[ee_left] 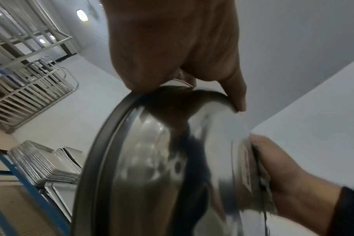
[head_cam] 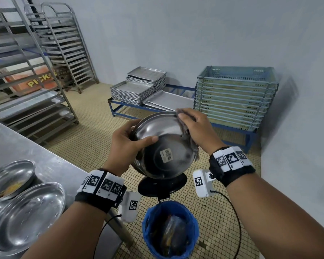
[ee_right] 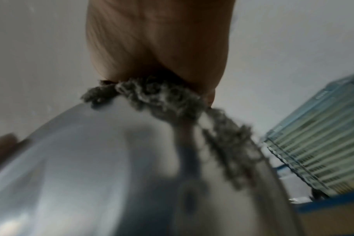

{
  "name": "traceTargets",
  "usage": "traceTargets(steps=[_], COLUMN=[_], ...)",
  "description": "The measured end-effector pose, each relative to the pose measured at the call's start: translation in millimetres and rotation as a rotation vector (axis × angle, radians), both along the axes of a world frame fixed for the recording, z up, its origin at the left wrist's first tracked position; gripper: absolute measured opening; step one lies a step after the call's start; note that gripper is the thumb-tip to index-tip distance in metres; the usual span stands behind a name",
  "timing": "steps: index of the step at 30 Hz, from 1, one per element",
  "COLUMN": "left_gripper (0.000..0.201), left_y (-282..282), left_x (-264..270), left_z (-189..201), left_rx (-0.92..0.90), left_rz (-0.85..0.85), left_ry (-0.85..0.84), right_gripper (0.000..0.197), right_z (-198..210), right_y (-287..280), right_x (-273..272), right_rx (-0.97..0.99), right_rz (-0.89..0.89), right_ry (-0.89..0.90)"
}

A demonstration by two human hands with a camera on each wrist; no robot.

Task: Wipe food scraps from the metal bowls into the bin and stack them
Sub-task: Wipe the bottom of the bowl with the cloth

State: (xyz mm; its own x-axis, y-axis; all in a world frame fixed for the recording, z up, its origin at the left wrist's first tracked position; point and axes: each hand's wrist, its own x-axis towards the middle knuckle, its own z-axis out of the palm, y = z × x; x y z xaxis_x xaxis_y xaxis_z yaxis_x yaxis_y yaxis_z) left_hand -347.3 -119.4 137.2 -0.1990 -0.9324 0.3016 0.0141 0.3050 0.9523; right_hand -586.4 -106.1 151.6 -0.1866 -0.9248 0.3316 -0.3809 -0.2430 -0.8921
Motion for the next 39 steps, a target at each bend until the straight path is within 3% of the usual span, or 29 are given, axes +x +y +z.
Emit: traceTargets(steps=[4,8,14,17,24,31,36,39], left_gripper=[0.080,0.057,0.068,0.064,0.066,0.067,0.075,0.074], left_y=[-1.5,-3.6,-5.5,-4.9,-1.5,2.5,-2.3,-3.5], left_x=[6.1,4.1,-3.3,-5.6,4.2,-2.7,7.8,9.3], left_z=[-0.3,5.4,12.6,10.7,7.0,16.5,11.1,8.4], left_rx=[0.030,-0.036,-0.115,-0.114,-0.062,-0.060,-0.025,-0.032], left_rz=[-0.001,-0.050,-0.124,-0.134,-0.050,-0.119,-0.047,-0.060], left_ry=[0.003,-0.234,-0.413,-0.376,-0.187,-0.181,-0.022,-0.096], right_gripper=[0.022,0.019,0.020,0.023,0.018,0.020,0.017,0.017], right_z=[-11.9,0.3,16.6,15.4,-8.0,20.2,5.1,-2.3], right_y=[1.4,0.0,2.1,6.0,9.2,6.1,8.6,9.6], right_x=[-7.8,-6.7,5.5,11.8,-2.5,14.7,-4.6,-6.3], right_rx=[0.027,-0.031,-0.100,-0.119,0.011,-0.089,-0.011,-0.021], right_rz=[-0.059,-0.042,0.010,0.032,-0.046,0.025,-0.031,-0.056], right_ry=[-0.062,0.051,0.279,0.317,0.045,0.191,-0.063,-0.061])
